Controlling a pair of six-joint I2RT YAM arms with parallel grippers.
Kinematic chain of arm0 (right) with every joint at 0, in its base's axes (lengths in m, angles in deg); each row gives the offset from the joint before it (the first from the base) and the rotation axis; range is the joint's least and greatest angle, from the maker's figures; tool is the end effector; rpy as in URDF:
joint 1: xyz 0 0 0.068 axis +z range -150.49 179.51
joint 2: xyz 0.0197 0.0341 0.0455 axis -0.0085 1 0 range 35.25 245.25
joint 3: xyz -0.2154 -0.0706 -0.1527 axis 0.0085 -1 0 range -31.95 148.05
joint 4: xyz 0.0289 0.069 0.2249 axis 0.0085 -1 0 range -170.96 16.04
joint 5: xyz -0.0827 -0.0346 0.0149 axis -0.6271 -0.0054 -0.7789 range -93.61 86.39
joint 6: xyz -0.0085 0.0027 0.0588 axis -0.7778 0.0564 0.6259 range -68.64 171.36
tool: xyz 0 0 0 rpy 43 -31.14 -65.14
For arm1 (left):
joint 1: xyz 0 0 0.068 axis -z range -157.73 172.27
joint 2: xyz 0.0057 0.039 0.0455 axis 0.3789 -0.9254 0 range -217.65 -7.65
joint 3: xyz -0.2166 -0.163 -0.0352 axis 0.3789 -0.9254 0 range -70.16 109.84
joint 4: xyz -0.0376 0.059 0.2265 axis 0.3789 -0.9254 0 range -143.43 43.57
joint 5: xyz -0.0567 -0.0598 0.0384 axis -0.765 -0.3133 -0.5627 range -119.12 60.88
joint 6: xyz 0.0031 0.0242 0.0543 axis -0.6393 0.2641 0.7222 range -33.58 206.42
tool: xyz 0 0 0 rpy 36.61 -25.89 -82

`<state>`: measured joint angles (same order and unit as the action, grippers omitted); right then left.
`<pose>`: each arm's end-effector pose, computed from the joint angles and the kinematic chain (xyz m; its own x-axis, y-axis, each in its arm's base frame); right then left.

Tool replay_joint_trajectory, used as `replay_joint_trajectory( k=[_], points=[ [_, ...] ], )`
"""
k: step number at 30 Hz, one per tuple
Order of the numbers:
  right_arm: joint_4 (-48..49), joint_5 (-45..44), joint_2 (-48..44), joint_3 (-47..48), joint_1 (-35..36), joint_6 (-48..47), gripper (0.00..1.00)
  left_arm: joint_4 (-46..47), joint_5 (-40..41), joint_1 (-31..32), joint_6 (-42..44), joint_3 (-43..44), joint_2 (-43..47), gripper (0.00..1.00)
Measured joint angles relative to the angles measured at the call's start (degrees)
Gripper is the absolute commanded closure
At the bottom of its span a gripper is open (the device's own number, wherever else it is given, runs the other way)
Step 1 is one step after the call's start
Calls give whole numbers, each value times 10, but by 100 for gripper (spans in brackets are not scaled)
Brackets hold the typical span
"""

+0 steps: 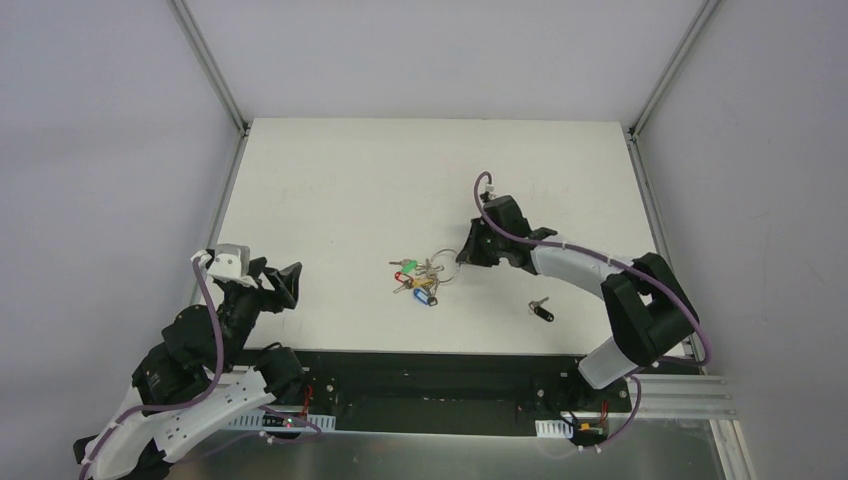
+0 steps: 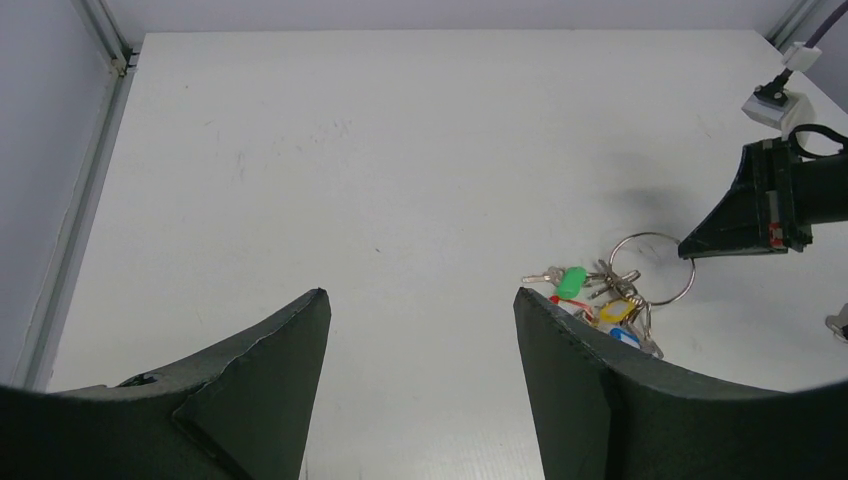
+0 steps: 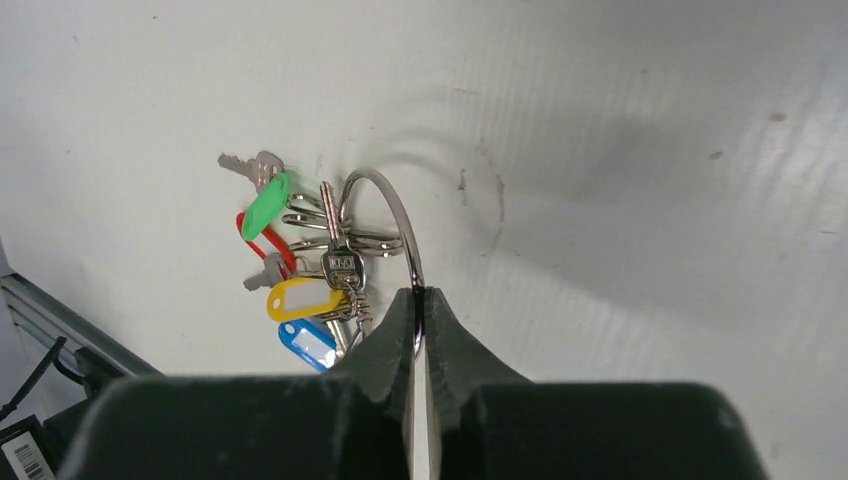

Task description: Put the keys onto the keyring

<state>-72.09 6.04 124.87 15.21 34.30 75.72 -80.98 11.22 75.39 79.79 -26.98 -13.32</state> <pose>0.2494 0.1822 0.1985 -0.7619 -0.0343 -0.6468 -0.3874 0.8245 0.4125 0.0233 0.0163 0.3260 0.0052 -0.1536 -0.9881 0.2239 0.9632 -0.1486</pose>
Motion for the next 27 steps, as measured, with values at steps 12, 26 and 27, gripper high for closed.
replay_joint_trajectory(
  k=[12,26,27],
  points=[
    [-119,-49,14,130,-68,-77,49,0,-12,-3,0,0,2,33],
    [-129,-153,11,98,81,59,100,0,-24,-3,0,0,10,33],
    [-129,-168,11,94,81,69,100,0,-24,-3,0,0,12,33]
  ],
)
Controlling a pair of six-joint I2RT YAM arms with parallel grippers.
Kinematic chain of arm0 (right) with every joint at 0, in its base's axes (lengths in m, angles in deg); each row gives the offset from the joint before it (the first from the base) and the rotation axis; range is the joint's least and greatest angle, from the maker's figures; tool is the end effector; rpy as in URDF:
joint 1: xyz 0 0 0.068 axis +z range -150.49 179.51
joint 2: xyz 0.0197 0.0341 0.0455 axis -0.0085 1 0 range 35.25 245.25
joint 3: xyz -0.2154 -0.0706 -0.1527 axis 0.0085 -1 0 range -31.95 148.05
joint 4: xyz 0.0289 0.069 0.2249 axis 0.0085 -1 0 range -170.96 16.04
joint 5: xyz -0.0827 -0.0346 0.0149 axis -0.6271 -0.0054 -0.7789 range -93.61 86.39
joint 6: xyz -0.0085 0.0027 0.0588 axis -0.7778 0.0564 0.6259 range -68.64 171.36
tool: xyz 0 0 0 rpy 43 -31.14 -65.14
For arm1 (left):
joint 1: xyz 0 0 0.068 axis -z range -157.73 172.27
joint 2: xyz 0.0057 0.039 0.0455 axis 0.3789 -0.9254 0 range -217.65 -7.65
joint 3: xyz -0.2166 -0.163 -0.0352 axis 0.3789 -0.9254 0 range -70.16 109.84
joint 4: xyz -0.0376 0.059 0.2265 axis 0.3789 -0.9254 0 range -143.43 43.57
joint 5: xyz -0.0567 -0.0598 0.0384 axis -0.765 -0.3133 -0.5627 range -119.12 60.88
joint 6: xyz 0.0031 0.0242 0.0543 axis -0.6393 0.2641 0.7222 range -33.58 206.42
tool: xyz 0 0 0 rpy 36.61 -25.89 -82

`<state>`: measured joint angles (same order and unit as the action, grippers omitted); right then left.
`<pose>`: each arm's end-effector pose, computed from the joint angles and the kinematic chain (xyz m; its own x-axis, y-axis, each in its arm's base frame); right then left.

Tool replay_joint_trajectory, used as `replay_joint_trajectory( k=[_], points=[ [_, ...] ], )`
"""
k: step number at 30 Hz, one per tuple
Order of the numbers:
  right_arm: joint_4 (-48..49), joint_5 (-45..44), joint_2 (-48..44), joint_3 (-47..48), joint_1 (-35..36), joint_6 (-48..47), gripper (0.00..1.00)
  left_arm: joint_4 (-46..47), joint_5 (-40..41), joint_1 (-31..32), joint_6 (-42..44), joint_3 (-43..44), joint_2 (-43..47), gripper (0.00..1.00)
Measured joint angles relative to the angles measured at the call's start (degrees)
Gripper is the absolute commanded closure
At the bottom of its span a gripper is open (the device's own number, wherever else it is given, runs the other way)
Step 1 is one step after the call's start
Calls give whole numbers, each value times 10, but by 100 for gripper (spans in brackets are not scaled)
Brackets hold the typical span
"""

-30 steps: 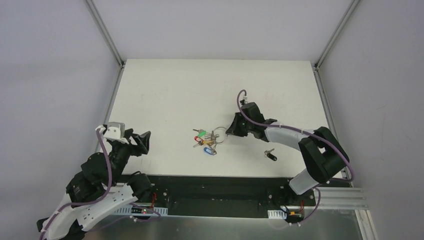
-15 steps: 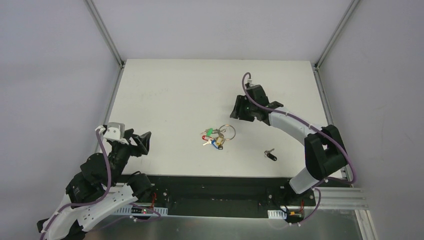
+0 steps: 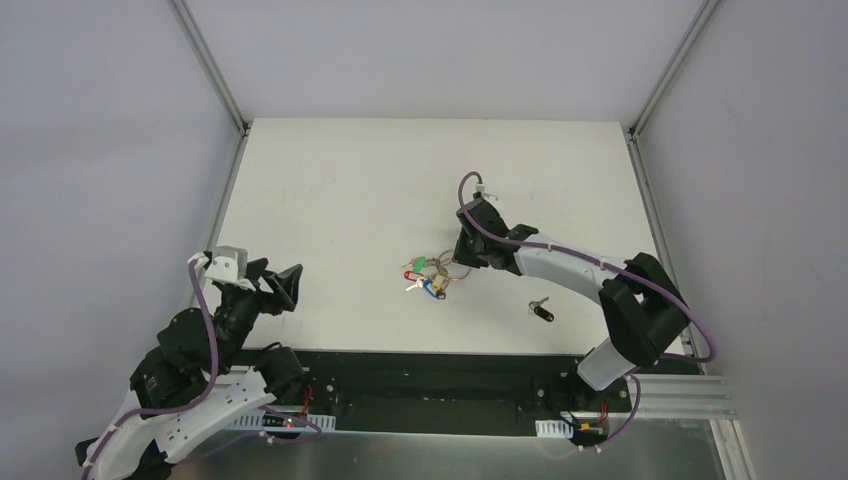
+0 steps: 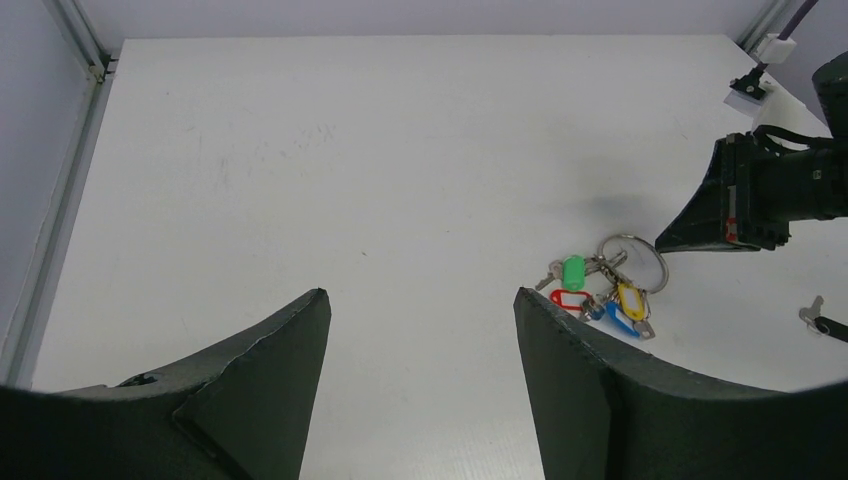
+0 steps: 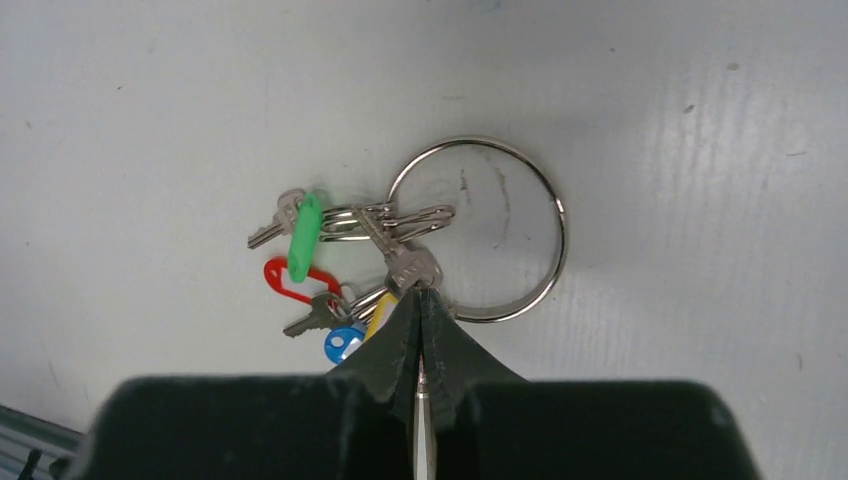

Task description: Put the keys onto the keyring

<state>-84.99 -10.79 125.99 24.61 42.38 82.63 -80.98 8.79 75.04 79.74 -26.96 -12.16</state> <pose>0.2386 0.2141 0.2215 -0.7615 -0.0043 -0.6482 -0.2519 0.9233 0.2898 0.0201 0.0181 0.3257 0.0134 -0.1694 -0.9855 0.2609 0.9520 -0.1601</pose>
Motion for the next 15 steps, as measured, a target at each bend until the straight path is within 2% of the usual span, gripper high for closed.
replay_joint_trajectory(
  k=[7,15],
  points=[
    [-3,-70,14,-10,0,36,100,0,-2,0,-1,0,4,33],
    [-4,-81,83,6,-8,48,100,0,-2,0,-1,0,4,33]
  ],
)
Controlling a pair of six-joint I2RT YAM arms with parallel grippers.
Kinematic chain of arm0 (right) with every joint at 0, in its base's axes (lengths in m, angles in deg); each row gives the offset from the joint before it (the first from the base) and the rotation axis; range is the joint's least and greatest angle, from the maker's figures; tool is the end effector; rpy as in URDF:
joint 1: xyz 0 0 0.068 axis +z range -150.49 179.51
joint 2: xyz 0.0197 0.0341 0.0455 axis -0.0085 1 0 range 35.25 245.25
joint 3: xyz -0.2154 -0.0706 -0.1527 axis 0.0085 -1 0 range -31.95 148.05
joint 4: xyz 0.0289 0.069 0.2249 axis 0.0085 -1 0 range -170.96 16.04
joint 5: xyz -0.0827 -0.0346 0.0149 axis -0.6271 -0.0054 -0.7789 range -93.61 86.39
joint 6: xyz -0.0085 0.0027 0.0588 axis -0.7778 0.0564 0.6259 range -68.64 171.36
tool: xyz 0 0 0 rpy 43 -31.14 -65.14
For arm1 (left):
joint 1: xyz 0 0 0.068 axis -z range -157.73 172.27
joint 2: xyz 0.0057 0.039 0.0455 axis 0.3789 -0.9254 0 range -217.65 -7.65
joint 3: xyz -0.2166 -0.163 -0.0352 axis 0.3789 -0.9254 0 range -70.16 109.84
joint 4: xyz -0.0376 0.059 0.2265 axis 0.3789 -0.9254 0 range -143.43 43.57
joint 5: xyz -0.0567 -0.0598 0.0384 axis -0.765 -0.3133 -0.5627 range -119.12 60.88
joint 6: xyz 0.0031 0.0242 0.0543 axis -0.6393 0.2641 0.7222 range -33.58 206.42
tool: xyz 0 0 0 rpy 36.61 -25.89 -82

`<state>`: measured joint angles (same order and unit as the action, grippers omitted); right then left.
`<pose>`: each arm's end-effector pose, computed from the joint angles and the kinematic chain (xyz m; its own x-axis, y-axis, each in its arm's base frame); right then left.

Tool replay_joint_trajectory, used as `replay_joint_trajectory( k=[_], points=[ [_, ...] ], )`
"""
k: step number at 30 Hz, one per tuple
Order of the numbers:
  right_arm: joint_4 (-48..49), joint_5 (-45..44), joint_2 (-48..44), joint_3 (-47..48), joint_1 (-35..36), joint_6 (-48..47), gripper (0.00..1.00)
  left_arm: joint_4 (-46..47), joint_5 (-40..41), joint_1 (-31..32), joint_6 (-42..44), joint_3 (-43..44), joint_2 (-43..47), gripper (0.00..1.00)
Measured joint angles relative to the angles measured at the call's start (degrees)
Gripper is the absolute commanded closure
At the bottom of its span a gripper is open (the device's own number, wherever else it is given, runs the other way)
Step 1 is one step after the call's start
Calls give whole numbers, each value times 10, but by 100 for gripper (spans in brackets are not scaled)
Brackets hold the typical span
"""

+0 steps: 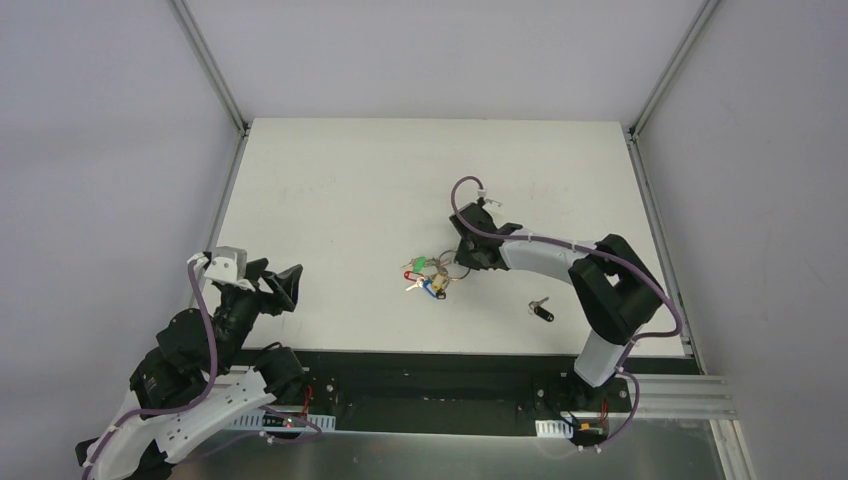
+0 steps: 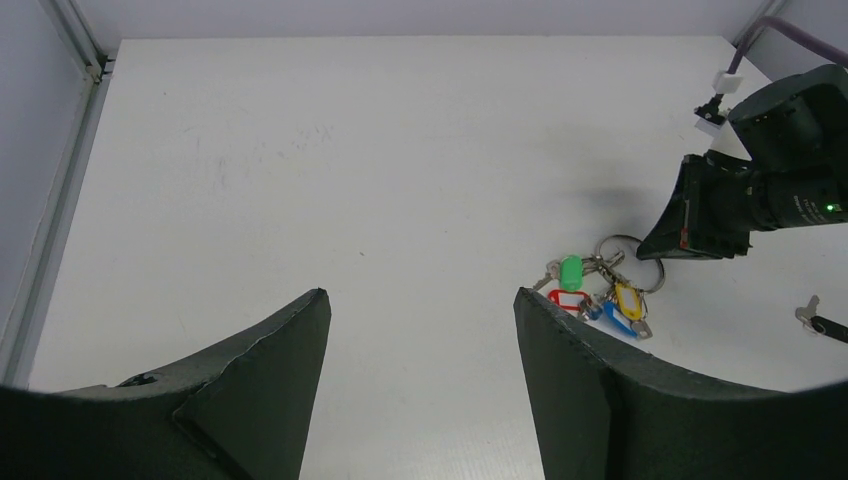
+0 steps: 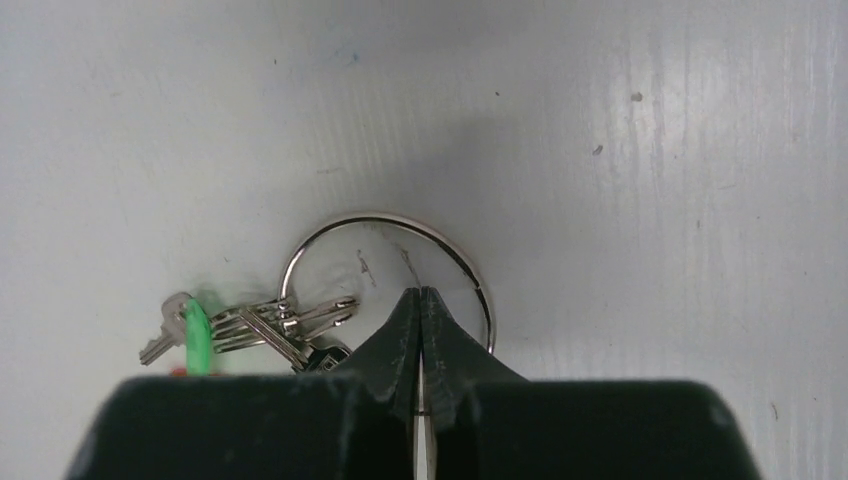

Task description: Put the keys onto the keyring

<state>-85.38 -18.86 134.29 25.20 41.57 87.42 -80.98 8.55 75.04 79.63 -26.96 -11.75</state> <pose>0.2554 0.2151 0.1803 -0.7931 0.0492 -0.6071 -0.0778 0.9804 0.1812 0.0191 0.0191 0.3256 0.0167 -0.1767 -0.9841 0.2656 0.9497 -0.1660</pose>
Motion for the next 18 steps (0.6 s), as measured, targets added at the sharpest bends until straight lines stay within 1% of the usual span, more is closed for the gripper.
replay_joint_trajectory(
  k=[5,11,18],
  points=[
    [0,-9,26,28,-7,1,100,0,0,0,0,0,0,33],
    [6,-8,91,105,-22,-5,100,0,0,0,0,0,0,33],
    [22,41,213,264,-30,-26,100,0,0,0,0,0,0,33]
  ],
)
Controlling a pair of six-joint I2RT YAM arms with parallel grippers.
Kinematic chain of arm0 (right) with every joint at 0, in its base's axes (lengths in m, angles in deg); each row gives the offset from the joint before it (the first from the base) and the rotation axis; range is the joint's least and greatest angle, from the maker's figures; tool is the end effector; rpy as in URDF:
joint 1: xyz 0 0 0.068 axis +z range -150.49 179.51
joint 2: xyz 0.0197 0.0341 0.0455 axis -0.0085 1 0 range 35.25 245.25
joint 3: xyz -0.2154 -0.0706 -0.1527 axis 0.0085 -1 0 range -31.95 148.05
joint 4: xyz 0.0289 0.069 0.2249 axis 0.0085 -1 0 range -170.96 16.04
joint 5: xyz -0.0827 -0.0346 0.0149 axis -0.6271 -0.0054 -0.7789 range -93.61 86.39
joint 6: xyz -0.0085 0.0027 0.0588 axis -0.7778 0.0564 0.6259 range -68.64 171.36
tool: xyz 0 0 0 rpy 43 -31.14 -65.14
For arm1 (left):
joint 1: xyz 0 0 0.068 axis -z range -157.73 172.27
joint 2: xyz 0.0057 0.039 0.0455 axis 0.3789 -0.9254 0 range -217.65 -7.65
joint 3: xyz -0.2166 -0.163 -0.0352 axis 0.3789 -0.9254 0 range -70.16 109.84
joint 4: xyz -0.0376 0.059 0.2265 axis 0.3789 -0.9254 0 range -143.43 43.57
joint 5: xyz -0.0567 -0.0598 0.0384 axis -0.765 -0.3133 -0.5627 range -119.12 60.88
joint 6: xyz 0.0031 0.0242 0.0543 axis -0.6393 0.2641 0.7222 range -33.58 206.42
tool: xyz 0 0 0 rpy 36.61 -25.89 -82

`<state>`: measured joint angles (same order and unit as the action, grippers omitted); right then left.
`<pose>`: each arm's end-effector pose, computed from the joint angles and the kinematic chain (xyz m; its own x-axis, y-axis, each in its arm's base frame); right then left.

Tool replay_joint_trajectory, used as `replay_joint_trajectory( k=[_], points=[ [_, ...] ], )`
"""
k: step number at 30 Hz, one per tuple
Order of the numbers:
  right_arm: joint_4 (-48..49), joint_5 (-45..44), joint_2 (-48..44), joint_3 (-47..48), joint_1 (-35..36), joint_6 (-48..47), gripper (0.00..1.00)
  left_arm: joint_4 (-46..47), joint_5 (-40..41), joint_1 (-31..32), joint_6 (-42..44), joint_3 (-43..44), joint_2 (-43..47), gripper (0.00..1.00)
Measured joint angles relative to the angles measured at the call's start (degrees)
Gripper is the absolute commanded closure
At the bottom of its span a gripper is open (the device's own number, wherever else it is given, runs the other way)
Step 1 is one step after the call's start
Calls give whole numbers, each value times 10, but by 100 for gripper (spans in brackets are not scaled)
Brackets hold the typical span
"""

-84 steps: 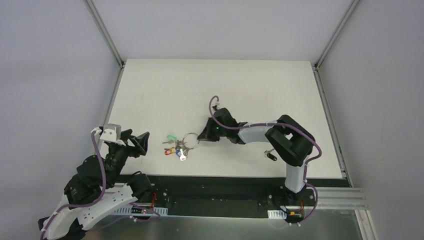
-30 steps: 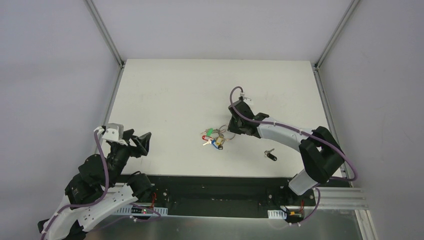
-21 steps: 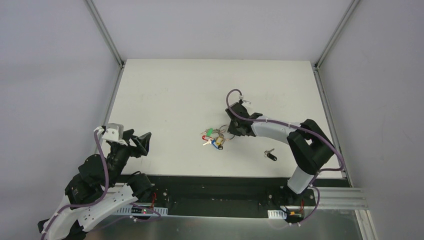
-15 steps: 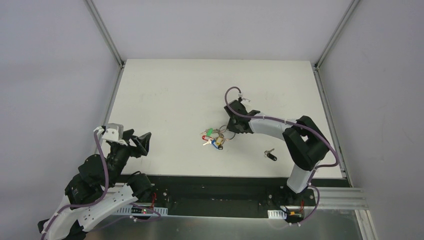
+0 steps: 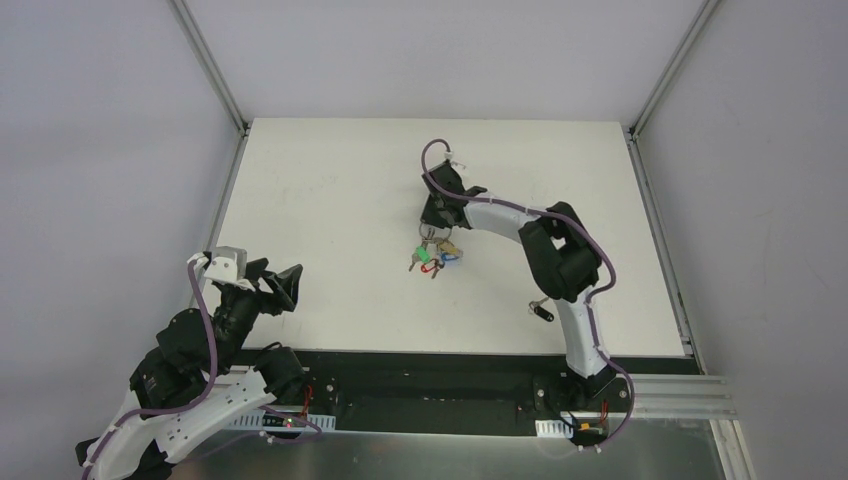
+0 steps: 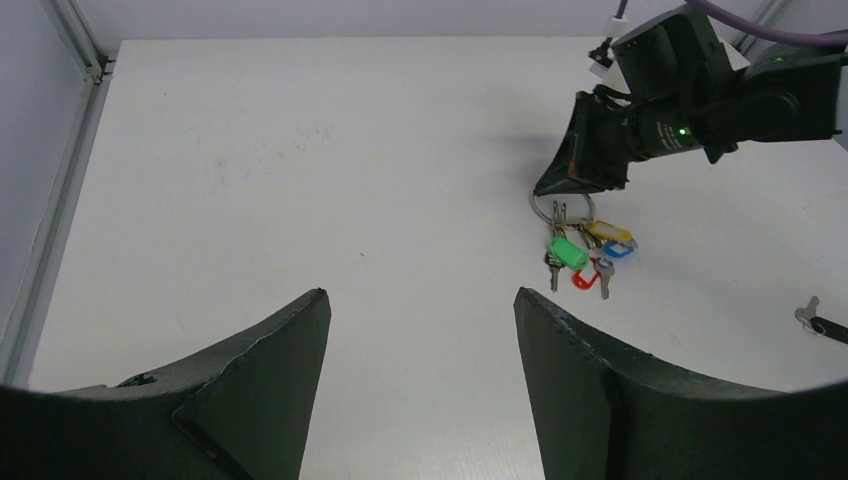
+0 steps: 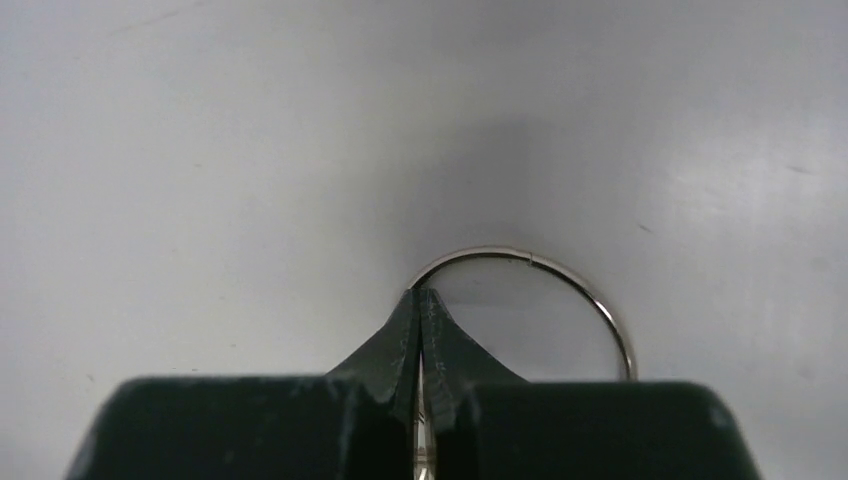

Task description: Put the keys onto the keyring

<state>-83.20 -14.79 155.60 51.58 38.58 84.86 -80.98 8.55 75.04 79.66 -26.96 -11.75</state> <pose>0.3513 0.2743 0.1746 -0.7498 0.0886 -0.6557 -0.1200 0.9563 0.2665 0.0191 0.0191 0.3256 0.0169 -0.1762 -0.9842 0.2656 0.9498 -0.1655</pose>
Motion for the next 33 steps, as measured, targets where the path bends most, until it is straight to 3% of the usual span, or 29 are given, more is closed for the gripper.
replay_joint_trajectory(
  k=[5,9,14,19,24,33],
  points=[
    [4,70,87,122,29,-29,100,0,0,0,0,0,0,33],
    [4,104,99,138,72,-48,100,0,0,0,0,0,1,33],
    [10,123,47,65,98,-68,100,0,-1,0,0,0,4,33],
    [-5,99,-67,-47,92,-83,100,0,-2,0,0,0,5,33],
    [-2,69,-160,-74,92,-94,100,0,-4,0,0,0,10,33],
    [6,28,-128,-66,92,-103,100,0,-11,0,0,0,10,33]
  ],
)
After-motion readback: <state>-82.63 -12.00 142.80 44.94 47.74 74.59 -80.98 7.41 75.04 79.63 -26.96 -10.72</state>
